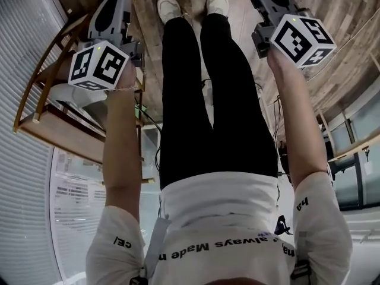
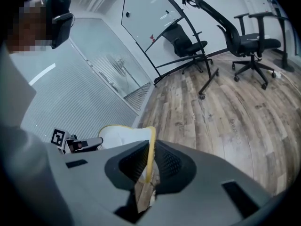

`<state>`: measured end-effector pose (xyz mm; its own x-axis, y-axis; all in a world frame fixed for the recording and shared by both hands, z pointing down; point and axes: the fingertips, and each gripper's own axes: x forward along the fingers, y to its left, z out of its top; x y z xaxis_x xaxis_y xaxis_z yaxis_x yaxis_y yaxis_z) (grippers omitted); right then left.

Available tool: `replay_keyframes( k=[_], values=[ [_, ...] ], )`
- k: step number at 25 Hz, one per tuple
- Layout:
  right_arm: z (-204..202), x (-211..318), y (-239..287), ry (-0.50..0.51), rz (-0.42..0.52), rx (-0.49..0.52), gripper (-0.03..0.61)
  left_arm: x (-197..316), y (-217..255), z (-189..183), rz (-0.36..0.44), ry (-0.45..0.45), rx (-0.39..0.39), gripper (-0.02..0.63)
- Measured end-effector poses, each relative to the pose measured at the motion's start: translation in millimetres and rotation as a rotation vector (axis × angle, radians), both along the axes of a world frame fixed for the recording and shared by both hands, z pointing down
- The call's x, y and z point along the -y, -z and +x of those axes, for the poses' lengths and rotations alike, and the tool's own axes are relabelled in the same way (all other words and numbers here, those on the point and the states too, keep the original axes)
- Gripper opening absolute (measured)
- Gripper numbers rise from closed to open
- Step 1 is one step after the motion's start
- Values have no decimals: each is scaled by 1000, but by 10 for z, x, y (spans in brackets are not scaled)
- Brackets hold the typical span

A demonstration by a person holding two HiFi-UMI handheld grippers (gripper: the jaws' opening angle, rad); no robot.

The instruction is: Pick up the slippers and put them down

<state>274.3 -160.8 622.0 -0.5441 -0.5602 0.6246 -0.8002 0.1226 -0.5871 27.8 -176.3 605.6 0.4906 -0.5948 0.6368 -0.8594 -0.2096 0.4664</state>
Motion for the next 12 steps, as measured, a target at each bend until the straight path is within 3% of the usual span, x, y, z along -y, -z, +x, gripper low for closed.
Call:
replay_keyframes(
  k=[12],
  values=[
    [-33,85,-1538,87,-43,-9,41,24,-1461,11,-61,-90,65,49]
  ],
)
